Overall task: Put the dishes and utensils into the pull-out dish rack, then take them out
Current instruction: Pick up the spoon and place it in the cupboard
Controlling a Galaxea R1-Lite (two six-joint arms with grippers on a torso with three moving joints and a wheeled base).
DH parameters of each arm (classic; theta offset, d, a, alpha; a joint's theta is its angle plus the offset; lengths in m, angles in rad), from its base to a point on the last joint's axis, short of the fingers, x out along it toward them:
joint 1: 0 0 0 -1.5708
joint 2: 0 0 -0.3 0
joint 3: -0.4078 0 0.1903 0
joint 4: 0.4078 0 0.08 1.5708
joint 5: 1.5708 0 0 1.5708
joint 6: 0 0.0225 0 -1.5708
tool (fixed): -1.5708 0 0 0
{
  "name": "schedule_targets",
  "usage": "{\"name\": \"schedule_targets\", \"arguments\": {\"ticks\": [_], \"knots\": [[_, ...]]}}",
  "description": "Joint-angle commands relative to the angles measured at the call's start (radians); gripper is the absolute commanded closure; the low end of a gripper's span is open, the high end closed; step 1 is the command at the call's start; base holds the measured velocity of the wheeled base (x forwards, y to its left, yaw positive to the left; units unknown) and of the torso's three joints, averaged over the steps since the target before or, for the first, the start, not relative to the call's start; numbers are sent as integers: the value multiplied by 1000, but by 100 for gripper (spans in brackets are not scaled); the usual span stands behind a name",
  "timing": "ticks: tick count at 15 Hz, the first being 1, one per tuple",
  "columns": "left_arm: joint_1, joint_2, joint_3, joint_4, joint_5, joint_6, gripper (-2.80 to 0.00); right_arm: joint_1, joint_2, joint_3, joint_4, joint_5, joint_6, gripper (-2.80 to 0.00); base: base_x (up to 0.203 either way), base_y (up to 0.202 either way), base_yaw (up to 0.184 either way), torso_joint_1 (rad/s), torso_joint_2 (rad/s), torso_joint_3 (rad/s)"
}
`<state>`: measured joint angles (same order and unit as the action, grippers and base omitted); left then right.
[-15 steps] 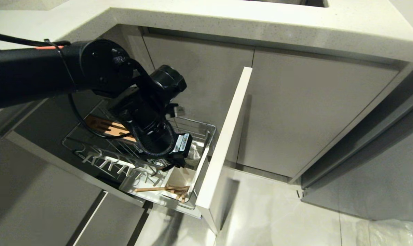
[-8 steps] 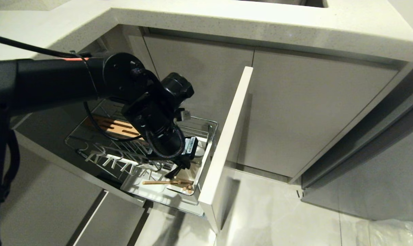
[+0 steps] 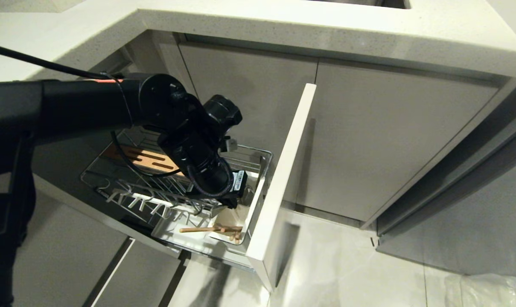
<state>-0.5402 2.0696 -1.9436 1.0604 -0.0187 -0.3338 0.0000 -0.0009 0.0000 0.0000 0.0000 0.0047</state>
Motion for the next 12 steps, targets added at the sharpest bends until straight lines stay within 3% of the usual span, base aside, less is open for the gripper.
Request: {"name": "schedule_targets", "arguments": {"ticks": [1,4,5,12], "knots": [[3,0,0,6,-1,-2,0,0,1,0,0,0,0,0,0,0,0,0,0,0],[3,1,0,6,0,-2,0,0,1,0,0,0,0,0,0,0,0,0,0,0],[3,1,0,6,0,-2,-280,0,1,0,0,0,0,0,0,0,0,0,0,0],[3,-42,0,6,2,-6,-280,0,1,0,0,0,0,0,0,0,0,0,0,0]]}}
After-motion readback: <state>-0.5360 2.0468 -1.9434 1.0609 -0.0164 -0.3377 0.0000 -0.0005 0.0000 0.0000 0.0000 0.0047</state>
